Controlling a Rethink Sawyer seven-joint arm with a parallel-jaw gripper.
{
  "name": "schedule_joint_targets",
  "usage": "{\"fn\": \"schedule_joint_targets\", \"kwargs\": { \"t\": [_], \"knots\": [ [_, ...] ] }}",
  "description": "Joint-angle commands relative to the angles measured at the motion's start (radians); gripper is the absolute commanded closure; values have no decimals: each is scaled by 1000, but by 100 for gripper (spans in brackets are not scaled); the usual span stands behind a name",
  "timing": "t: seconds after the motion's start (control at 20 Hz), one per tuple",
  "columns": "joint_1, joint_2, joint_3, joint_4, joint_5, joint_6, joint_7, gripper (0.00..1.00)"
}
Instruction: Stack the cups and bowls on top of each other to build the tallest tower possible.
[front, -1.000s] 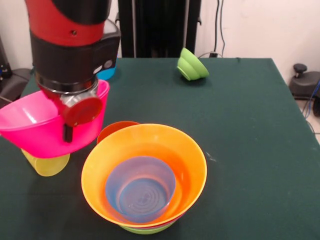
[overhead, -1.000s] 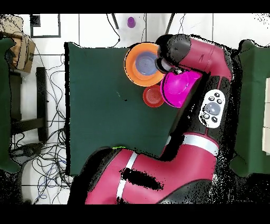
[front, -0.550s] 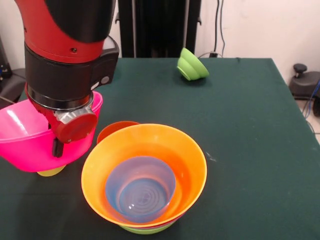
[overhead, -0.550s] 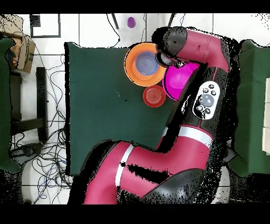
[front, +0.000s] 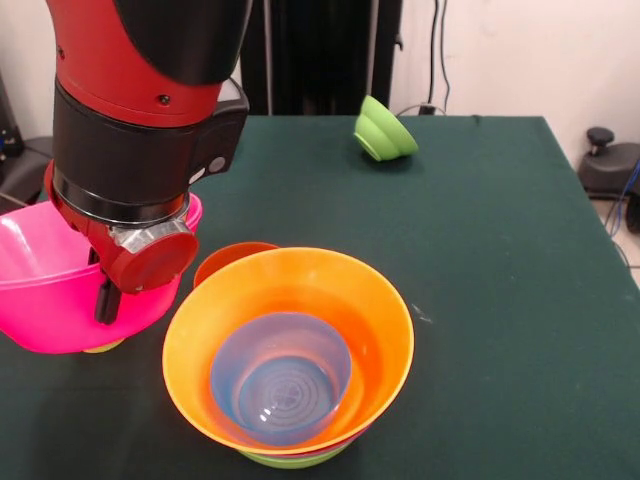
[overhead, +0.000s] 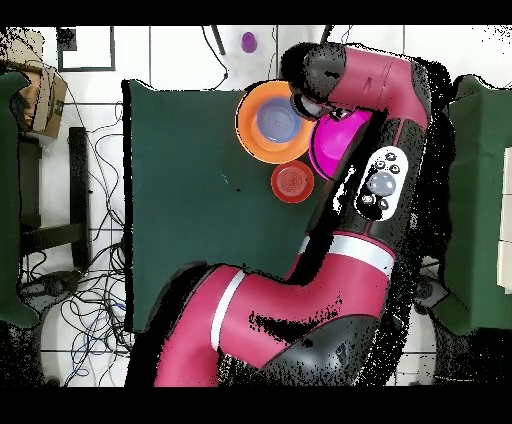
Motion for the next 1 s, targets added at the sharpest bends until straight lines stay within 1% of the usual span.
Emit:
{"fn": "schedule_joint_targets", "kwargs": {
  "t": [0.05,0.2,0.35,0.45,0.8,1.0],
  "knots": [
    [19,-41,21,-39,10,111,92,100],
    [13,-56,16,-77,26,189,69,100],
    [4,-85,20,-106,39,271,1,100],
    [-2,-97,25,-115,49,300,-20,100],
    [-9,-97,21,-146,64,334,-11,100],
    [-13,-82,15,-179,74,351,-1,100]
  ]
}}
